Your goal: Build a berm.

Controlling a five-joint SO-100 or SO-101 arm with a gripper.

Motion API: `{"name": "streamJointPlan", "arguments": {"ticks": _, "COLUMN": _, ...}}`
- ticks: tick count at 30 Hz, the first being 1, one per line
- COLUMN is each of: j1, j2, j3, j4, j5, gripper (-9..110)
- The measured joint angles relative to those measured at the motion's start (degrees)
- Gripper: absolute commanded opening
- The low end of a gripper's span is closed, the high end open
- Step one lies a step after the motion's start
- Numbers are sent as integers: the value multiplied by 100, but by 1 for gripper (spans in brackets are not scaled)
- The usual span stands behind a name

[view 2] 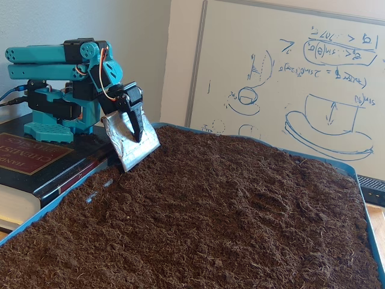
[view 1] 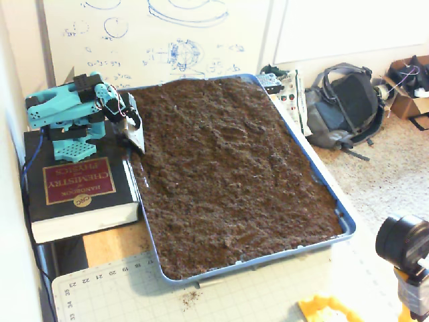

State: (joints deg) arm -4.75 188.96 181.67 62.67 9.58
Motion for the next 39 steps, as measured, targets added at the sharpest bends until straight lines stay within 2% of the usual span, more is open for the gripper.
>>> {"name": "streamJointPlan", "arguments": {"ticks": 26, "j1": 0, "j2": 105, "j3": 0, "j4": 158, "j5": 0, "gripper": 1}}
{"name": "streamJointPlan", "arguments": {"ticks": 31, "j1": 0, "j2": 35, "j3": -193, "j4": -105, "j5": 44, "gripper": 1}}
{"name": "streamJointPlan", "arguments": {"ticks": 39, "j1": 0, "j2": -1441, "j3": -1292, "j4": -861, "j5": 70, "gripper": 1}}
